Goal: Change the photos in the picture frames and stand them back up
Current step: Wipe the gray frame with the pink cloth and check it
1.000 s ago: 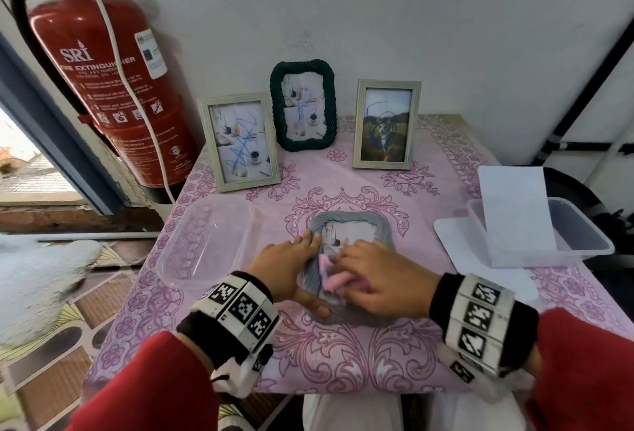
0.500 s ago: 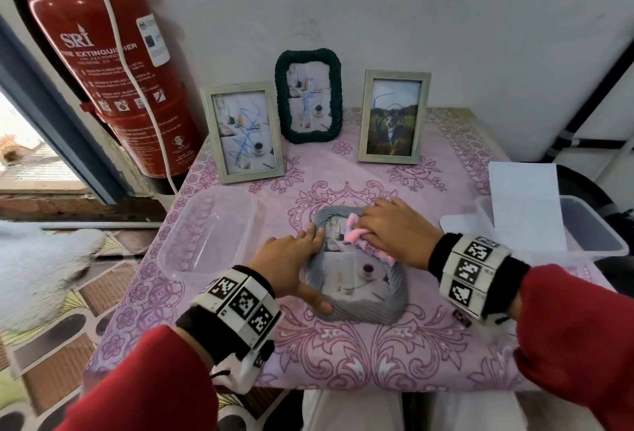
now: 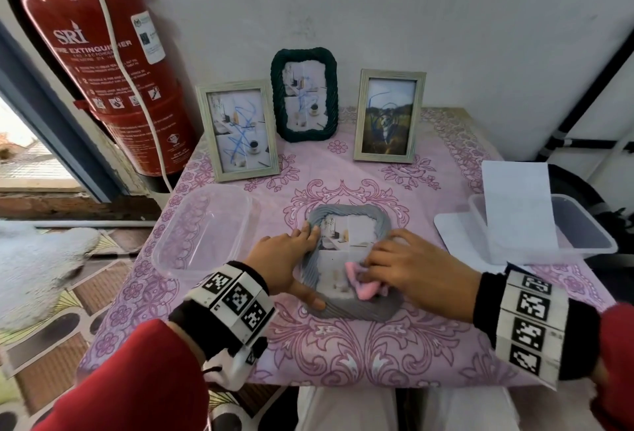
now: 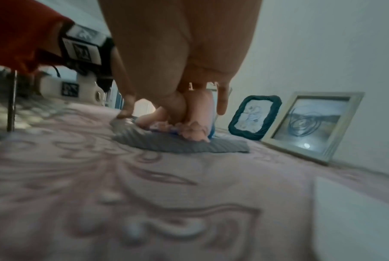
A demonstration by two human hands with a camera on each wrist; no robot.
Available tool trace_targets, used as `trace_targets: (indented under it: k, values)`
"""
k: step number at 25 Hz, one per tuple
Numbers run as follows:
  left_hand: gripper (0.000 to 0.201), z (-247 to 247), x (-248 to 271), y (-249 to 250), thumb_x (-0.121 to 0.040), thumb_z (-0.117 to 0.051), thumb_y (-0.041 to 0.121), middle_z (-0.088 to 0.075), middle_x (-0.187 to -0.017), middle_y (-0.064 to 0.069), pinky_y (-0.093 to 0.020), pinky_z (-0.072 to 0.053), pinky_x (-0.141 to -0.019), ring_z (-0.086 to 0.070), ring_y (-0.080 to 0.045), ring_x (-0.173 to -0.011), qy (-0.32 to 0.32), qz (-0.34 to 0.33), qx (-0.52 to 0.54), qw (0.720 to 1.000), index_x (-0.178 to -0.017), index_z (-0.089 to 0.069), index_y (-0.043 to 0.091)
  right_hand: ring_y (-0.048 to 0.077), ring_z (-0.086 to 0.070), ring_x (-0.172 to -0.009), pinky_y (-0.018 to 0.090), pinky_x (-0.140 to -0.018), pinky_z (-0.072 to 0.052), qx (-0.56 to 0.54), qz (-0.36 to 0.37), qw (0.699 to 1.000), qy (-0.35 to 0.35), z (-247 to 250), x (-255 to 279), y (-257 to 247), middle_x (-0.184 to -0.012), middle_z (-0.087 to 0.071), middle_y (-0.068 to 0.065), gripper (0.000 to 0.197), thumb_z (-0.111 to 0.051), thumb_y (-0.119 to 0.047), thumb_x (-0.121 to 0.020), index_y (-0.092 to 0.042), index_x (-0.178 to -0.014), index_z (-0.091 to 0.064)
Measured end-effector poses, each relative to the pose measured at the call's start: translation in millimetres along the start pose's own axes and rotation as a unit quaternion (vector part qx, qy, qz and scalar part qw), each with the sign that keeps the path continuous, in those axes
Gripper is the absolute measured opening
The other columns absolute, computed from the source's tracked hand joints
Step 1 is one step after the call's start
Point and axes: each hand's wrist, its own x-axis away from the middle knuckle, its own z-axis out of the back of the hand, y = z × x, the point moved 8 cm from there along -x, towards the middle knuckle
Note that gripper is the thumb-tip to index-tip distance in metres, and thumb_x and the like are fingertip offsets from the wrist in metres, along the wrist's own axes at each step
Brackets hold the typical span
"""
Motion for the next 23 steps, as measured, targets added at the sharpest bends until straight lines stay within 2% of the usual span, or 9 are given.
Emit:
trace_targets:
  k: [2,4,8,10,12,14,19,21,23]
  values:
    - [0.122,-0.2,-0.9,-1.3,-0.061,-0.074,0.061,-0.001,-0.159,-0.002,-0.038,-0.031,-0.109,-0.038,-0.024,-0.133,-0.001,0.000,0.001,1.000,-0.150,-0.001,0.020,0.021,-0.058,-0.102,0.037,-0.093,-0.045,0.028,-0.024,0.999,-0.020,-0.2,-9.4,15.5,-0.107,-0.064,-0.005,0.047,-0.026,-0.013,-0.083,-0.024,-0.115,-0.059]
    - [0.123,-0.2,-2.6,-1.1,-0.060,-0.074,0.062,-0.001,-0.159,-0.003,-0.040,-0.032,-0.109,-0.038,-0.024,-0.133,-0.001,0.002,-0.004,1.000,-0.150,-0.002,0.019,0.021,-0.044,-0.115,0.032,-0.097,-0.030,0.009,-0.048,0.998,-0.044,-11.0,-19.2,28.4,-0.121,-0.054,-0.004,0.043,-0.028,-0.012,-0.089,-0.024,-0.125,-0.049]
    - [0.124,-0.3,-5.5,2.5,-0.059,-0.075,0.061,-0.005,-0.159,-0.005,-0.042,-0.035,-0.107,-0.038,-0.025,-0.133,-0.002,0.007,-0.028,1.000,-0.150,-0.004,0.015,0.020,-0.035,-0.118,0.024,-0.082,-0.016,-0.078,-0.074,0.994,-0.016,-16.1,-28.7,27.5,-0.132,-0.043,-0.002,0.040,-0.046,-0.013,-0.089,-0.025,-0.127,-0.051]
    - [0.124,0.7,-4.8,4.1,-0.059,-0.075,0.060,-0.006,-0.159,-0.006,-0.042,-0.036,-0.106,-0.037,-0.025,-0.133,-0.004,0.011,-0.029,1.000,-0.150,-0.004,0.013,0.019,-0.035,-0.117,0.024,-0.088,-0.019,-0.133,-0.064,0.989,-0.015,-16.1,-32.5,10.7,-0.132,-0.044,-0.002,0.043,-0.049,-0.011,-0.087,-0.024,-0.128,-0.052]
    - [0.124,1.9,-3.1,4.3,-0.060,-0.075,0.060,-0.004,-0.159,-0.007,-0.043,-0.036,-0.107,-0.036,-0.025,-0.134,-0.004,0.013,-0.035,0.999,-0.150,-0.003,0.013,0.018,-0.038,-0.115,0.030,-0.096,-0.029,-0.145,-0.041,0.988,-0.024,-15.6,-33.8,-8.9,-0.129,-0.047,-0.003,0.041,-0.049,-0.012,-0.088,-0.023,-0.127,-0.053]
    - [0.123,2.0,-1.6,5.1,-0.062,-0.074,0.059,-0.003,-0.159,-0.006,-0.042,-0.036,-0.107,-0.035,-0.024,-0.135,-0.006,0.011,-0.037,0.999,-0.150,-0.002,0.013,0.019,-0.045,-0.111,0.034,-0.093,-0.035,-0.111,-0.007,0.993,-0.026,-9.1,-25.1,-22.2,-0.122,-0.052,-0.003,0.034,-0.044,-0.015,-0.089,-0.022,-0.120,-0.057]
    - [0.121,1.9,-1.8,3.0,-0.064,-0.073,0.059,0.000,-0.159,-0.005,-0.039,-0.032,-0.110,-0.033,-0.023,-0.137,-0.013,0.005,-0.023,1.000,-0.150,0.000,0.016,0.015,-0.063,-0.082,0.029,-0.080,-0.052,0.076,0.042,0.996,0.007,10.2,-2.5,-7.6,-0.085,-0.065,-0.008,0.032,-0.033,-0.019,-0.081,-0.026,-0.084,-0.065]
    - [0.122,0.7,-1.7,1.9,-0.063,-0.073,0.060,0.000,-0.159,-0.005,-0.041,-0.032,-0.110,-0.034,-0.024,-0.136,-0.014,0.004,-0.022,1.000,-0.150,0.000,0.017,0.019,-0.062,-0.088,0.033,-0.086,-0.050,0.119,0.025,0.993,-0.013,11.7,-11.0,8.9,-0.090,-0.066,-0.004,0.036,-0.030,-0.014,-0.084,-0.023,-0.089,-0.064]
    - [0.122,-0.3,-2.9,1.4,-0.062,-0.073,0.061,0.000,-0.159,-0.004,-0.042,-0.033,-0.109,-0.036,-0.025,-0.135,-0.014,0.006,-0.027,1.000,-0.150,-0.001,0.017,0.024,-0.053,-0.107,0.039,-0.098,-0.038,0.120,-0.001,0.991,-0.051,3.2,-23.4,27.1,-0.112,-0.059,0.000,0.037,-0.028,-0.011,-0.088,-0.020,-0.109,-0.057]
